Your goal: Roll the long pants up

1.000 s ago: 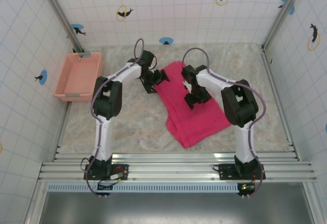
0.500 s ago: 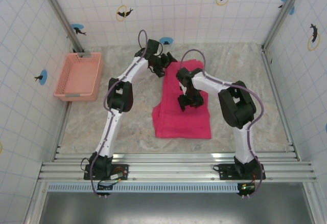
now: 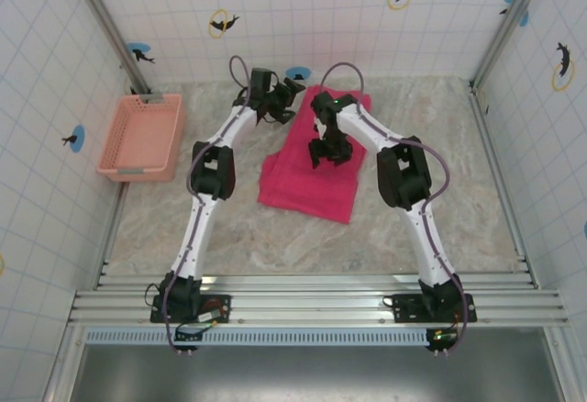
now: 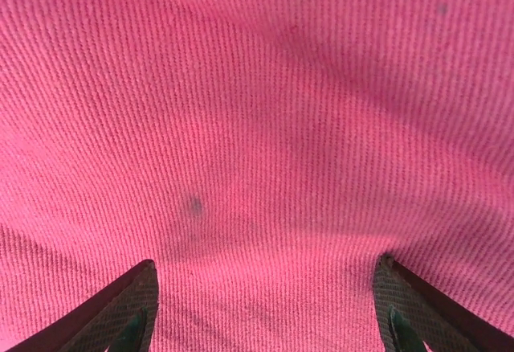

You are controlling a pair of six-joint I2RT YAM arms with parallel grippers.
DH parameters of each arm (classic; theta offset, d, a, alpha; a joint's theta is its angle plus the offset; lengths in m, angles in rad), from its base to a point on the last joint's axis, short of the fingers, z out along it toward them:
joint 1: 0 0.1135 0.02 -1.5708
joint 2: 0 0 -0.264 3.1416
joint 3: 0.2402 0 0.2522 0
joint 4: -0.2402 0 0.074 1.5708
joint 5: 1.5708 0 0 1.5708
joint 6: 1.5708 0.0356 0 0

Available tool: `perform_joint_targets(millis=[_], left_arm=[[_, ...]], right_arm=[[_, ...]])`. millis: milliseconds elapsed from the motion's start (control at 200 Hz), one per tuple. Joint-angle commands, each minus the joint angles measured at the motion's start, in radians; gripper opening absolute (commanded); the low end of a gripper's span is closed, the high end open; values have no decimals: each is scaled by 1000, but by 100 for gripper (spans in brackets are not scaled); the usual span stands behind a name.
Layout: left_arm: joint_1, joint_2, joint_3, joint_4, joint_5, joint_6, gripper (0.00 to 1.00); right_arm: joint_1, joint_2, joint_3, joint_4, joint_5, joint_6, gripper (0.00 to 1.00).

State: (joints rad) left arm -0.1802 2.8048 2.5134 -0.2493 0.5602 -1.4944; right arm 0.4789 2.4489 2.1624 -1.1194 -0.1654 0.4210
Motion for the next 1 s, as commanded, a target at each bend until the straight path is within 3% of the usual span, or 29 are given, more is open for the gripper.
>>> perform_joint_targets(millis=[0, 85, 165, 245, 290, 335, 405, 475, 575, 691, 776, 821, 911, 996], left_arm=[[68, -30, -74, -65, -32, 70, 97], [103, -96, -119, -103, -13, 150, 98], [133, -173, -131, -217, -13, 304, 97], [152, -258, -95, -397, -59, 578, 98], [145, -311, -54, -534, -157, 810, 97], [134, -376, -55, -645, -266, 1006, 98], [156, -515, -234, -586, -293, 1059, 98], [150, -568, -276, -628, -386, 1183, 97], [138, -659, -420, -643, -500, 1285, 97], [68, -803, -696, -568, -620, 1418, 98], [36, -921, -921, -479, -597, 1413, 97], [39, -967, -1020, -436, -505, 1391, 97], [33, -1016, -1121, -429, -448, 1320, 97], [1, -1048, -1163, -464, -490, 1317, 97]], right_arm=[[-44, 47, 72, -54, 43, -79, 73], [-72, 39, 102, -89, 82, -137, 73], [-99, 12, 140, -127, 118, -230, 73], [-105, -59, 150, -149, 164, -341, 75], [-98, -117, 127, -156, 166, -416, 75], [-87, -180, 78, -163, 166, -496, 75], [-71, -298, -78, -114, 138, -540, 75], [-13, -422, -275, -30, 184, -589, 76], [119, -548, -520, 71, 246, -675, 77], [257, -591, -685, 131, 286, -717, 77], [298, -586, -756, 180, 268, -707, 76], [308, -579, -775, 196, 256, -706, 76], [320, -565, -806, 240, 260, -702, 74], [325, -561, -838, 295, 276, -710, 74]])
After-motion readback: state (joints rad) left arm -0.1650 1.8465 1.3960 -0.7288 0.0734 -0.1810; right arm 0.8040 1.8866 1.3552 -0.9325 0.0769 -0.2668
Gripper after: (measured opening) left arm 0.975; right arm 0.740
